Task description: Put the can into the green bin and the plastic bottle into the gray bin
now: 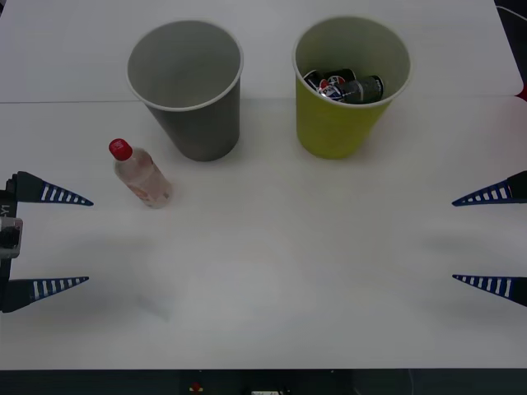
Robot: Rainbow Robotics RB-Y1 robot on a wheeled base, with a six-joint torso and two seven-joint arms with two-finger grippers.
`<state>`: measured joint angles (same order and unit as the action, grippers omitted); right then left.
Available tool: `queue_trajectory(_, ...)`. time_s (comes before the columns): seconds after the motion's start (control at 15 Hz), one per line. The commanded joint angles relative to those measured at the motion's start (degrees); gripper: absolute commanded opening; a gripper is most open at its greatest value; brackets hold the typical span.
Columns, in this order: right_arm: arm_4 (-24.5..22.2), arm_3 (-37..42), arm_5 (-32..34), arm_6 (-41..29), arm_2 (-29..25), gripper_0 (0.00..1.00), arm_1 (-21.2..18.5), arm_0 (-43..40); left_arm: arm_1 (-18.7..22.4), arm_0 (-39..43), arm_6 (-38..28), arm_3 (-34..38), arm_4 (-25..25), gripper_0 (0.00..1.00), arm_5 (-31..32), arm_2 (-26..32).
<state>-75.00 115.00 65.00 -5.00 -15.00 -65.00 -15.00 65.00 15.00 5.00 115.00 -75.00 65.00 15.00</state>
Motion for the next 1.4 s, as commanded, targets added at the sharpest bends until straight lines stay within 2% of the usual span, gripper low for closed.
queue_trajectory(0.07,0.00,0.00,0.00,0.00,0.00,1.00,0.00,0.00,0.00,0.00,0.00,0.00,0.00,1.00,0.00,0.00)
queue_trajectory(0.27,0.00,0.00,0.00,0.00,0.00,1.00,0.00,0.00,-0.75,0.56,0.27,-0.30,0.56,1.00,-0.58,3.02)
queue_trajectory(0.4,0.00,0.00,0.00,0.00,0.00,1.00,0.00,0.00,-0.84,0.64,-0.17,-1.53,1.79,1.00,-0.58,3.11)
queue_trajectory(0.73,0.00,0.00,0.00,0.00,0.00,1.00,0.00,0.00,-1.72,0.64,-1.57,-9.36,10.58,1.00,-0.58,2.40)
queue_trajectory(0.93,0.00,0.00,0.00,0.00,0.00,1.00,0.00,0.00,-3.39,0.73,-2.89,-14.01,18.40,1.00,-1.98,-1.73)
queue_trajectory(1.13,0.00,0.00,0.00,0.00,0.00,1.00,0.00,0.00,-7.43,1.87,-3.51,-14.37,21.04,1.00,-5.76,-4.01)
queue_trajectory(1.4,0.00,0.00,0.00,0.00,0.00,1.00,0.00,0.00,-11.47,5.83,-2.98,-11.11,23.59,1.00,-16.31,-6.47)
